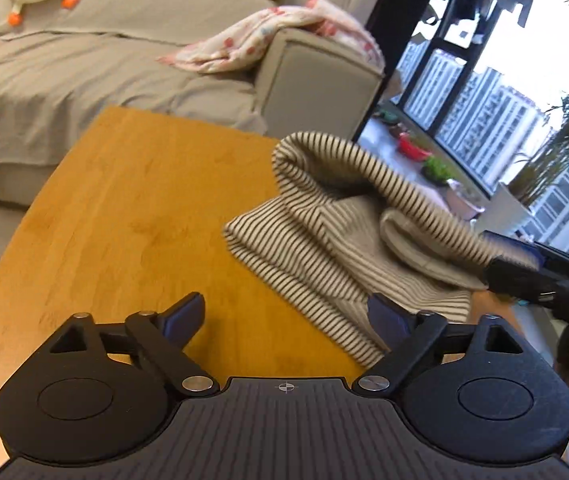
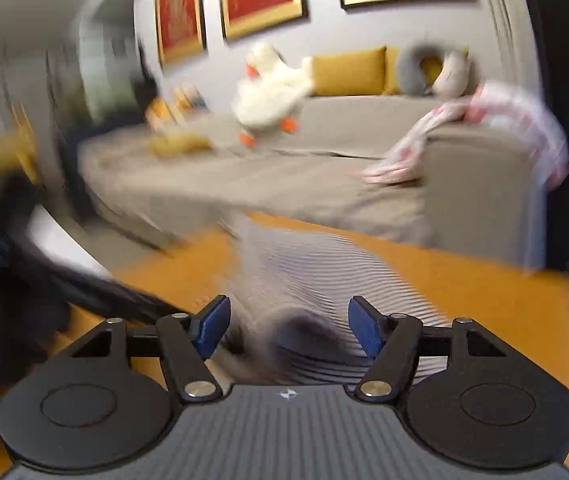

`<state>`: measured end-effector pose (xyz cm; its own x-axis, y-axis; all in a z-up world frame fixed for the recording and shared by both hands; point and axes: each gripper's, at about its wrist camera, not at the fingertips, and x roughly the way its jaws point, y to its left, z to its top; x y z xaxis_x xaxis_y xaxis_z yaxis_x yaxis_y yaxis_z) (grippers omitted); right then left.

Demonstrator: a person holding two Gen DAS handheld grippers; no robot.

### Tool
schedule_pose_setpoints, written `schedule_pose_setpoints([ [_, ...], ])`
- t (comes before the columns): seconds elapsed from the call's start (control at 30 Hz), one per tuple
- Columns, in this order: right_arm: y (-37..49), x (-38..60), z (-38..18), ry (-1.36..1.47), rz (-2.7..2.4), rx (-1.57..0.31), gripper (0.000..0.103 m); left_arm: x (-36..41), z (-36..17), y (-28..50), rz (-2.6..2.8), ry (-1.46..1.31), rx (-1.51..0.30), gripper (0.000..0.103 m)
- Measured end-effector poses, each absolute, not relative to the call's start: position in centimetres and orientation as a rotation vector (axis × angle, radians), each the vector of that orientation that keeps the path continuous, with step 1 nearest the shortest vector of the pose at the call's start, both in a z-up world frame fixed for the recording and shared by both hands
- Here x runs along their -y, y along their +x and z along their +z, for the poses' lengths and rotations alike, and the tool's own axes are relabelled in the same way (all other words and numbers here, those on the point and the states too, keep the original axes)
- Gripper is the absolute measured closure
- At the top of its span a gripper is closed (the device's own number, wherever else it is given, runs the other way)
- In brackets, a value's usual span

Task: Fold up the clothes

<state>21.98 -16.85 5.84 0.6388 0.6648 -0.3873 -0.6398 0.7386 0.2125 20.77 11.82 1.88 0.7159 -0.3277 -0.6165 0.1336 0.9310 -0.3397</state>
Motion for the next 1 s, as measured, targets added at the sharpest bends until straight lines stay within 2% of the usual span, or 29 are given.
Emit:
schedule_pose_setpoints([
  [0.07,21.0,16.2,6.5,0.019,0.705,-0.41,0.026,-11.8,1.9,21.0,-0.258,-0.3,-0.728,0.008],
  [0.2,20.5,11.7,4.2,-0.354,0.614,-0.339,0.026,-11.7,1.6,21.2,-0.256,-0.339,-0.742,0.008],
  [0.23,20.4,11.3,3.6,-0.403,0.583,-0.326,0.036,-11.7,1.6,21.1,-0.258,-0.343,-0.745,0.008],
  [0.27,20.5,11.2,3.2,-0.424,0.557,-0.319,0.053,-11.7,1.6,21.0,-0.262,-0.337,-0.746,0.008],
  [0.33,21.1,12.7,4.0,-0.32,0.532,-0.33,0.059,-11.8,1.8,20.6,-0.271,-0.335,-0.743,0.008],
  [0.4,21.7,13.8,4.7,-0.267,0.519,-0.327,0.059,-11.6,2.0,20.9,-0.307,-0.371,-0.75,0.008],
  [0.47,21.9,13.4,3.9,-0.382,0.516,-0.334,0.045,-10.9,2.0,21.3,-0.362,-0.424,-0.756,0.008],
  [0.5,21.9,13.1,3.0,-0.452,0.506,-0.331,0.042,-10.4,2.0,21.5,-0.391,-0.447,-0.757,0.009],
  [0.57,21.9,12.9,1.6,-0.52,0.496,-0.311,0.041,-9.1,2.0,22.0,-0.424,-0.464,-0.771,0.016],
  [0.6,22.0,13.2,1.8,-0.5,0.496,-0.309,0.043,-8.7,1.8,22.0,-0.425,-0.452,-0.782,0.032],
  [0.63,22.1,13.4,1.9,-0.48,0.495,-0.307,0.065,-8.3,1.7,22.0,-0.426,-0.439,-0.793,0.046],
  [0.67,22.1,13.5,2.2,-0.462,0.498,-0.302,0.09,-7.9,1.6,22.1,-0.426,-0.426,-0.804,0.05],
  [0.73,20.9,13.2,4.5,-0.417,0.533,-0.262,0.092,-8.2,1.3,21.9,-0.432,-0.418,-0.809,0.058],
  [0.87,18.0,12.4,9.0,-0.268,0.744,-0.256,0.092,-9.5,0.7,21.6,-0.426,-0.442,-0.808,0.059],
  [1.0,20.3,11.0,6.7,-0.133,0.809,-0.447,0.092,-10.1,0.4,21.1,-0.405,-0.429,-0.792,0.058],
])
